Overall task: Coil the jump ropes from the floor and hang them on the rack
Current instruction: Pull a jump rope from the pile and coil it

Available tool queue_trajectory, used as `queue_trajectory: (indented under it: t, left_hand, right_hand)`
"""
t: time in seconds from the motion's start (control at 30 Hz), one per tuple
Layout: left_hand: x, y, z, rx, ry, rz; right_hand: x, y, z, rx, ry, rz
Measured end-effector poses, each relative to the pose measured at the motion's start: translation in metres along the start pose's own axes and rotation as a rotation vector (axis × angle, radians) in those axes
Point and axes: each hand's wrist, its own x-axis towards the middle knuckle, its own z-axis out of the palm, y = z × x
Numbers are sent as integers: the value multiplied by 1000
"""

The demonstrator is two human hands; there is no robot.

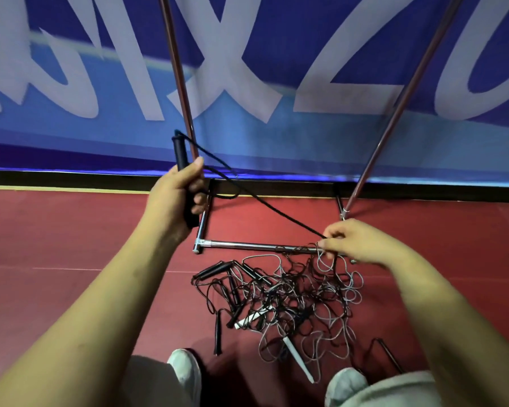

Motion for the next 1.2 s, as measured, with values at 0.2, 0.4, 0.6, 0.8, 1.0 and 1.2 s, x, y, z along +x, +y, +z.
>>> queue_trajectory:
  t: [0.2,0.4,0.6,0.8,1.0,1.2]
  left_hand:
    - [1,2,-27,708,335,68]
    - [-15,-18,-3,995,33,90]
    - [-24,-35,16,870,-434,-168]
    - [-21,-20,19,550,-275,-83]
    - [3,0,-12,106,78,-117]
    - [-1,1,-28,684,348,74]
  right_hand:
    - [-2,-1,-7,431,278,-78]
    - [0,-33,21,362,105,-85]
    - [3,-56,33,471,133,-269]
    - [11,-33,26,152,-41,-161]
    - [16,0,5,130,51,1]
    - [13,-6,10,106,211,-19]
